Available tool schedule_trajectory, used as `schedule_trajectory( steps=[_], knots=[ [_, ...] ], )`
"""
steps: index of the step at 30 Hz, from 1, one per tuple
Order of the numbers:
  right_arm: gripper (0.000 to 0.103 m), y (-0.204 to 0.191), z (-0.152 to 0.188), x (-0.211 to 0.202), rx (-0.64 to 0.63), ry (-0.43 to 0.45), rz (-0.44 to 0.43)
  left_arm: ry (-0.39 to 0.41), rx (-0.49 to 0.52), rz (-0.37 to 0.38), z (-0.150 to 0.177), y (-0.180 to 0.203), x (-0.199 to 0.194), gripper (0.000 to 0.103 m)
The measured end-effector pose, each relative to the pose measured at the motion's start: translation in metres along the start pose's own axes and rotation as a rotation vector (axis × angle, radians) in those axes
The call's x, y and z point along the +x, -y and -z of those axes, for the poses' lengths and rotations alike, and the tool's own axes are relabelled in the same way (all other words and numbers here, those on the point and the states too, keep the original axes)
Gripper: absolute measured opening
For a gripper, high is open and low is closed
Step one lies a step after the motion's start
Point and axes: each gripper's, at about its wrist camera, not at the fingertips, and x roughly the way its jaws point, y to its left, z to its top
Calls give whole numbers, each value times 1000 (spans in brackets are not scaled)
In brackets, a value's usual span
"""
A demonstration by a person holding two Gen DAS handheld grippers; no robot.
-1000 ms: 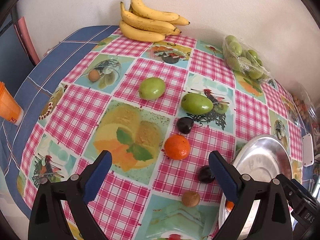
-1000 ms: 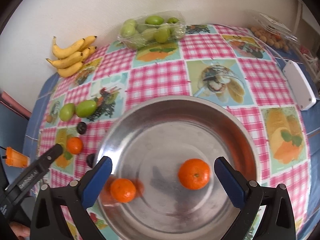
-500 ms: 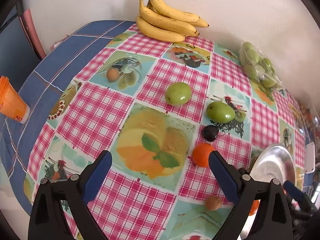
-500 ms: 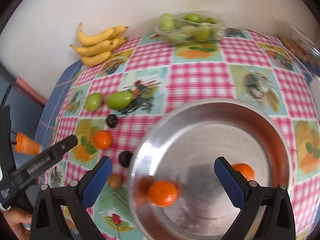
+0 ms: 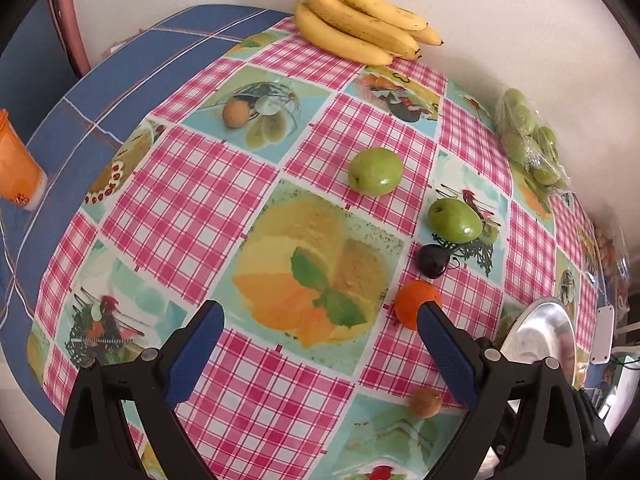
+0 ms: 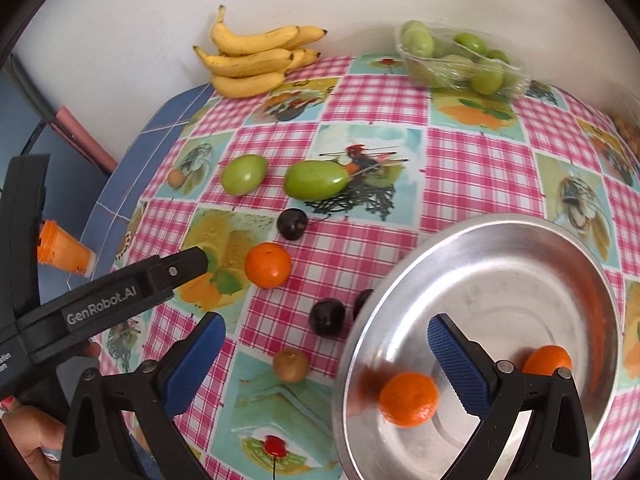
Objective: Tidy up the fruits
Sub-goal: 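Move the right gripper to a dark plum and close on it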
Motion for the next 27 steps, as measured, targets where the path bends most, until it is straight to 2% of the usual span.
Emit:
schedule_trajectory(
  steps=[3,5,8,9,10,16,27],
  knots=[
    [87,-7,0,7,-35,-13,5,-11,-7,2,0,-1,2,97],
    [82,-9,-1,13,-39,-33,6,-18,-6,2,0,-1,3,97],
    [63,-11,-3,16,-43,-41,15,-25,-10,13,-1,-1,4,97],
    [53,-12,-3,17,-47,-43,20,-24,-11,15,-1,-1,4,97],
    [47,-11,-4,17,-45,-46,17,-22,-11,18,-1,0,3,97],
    [39,-16,-8,29,-77,-86,47,-16,-1,25,-3,2,2,97],
    [36,-27,-7,46,-147,-130,147,-17,7,40,-4,4,2,97]
  ],
)
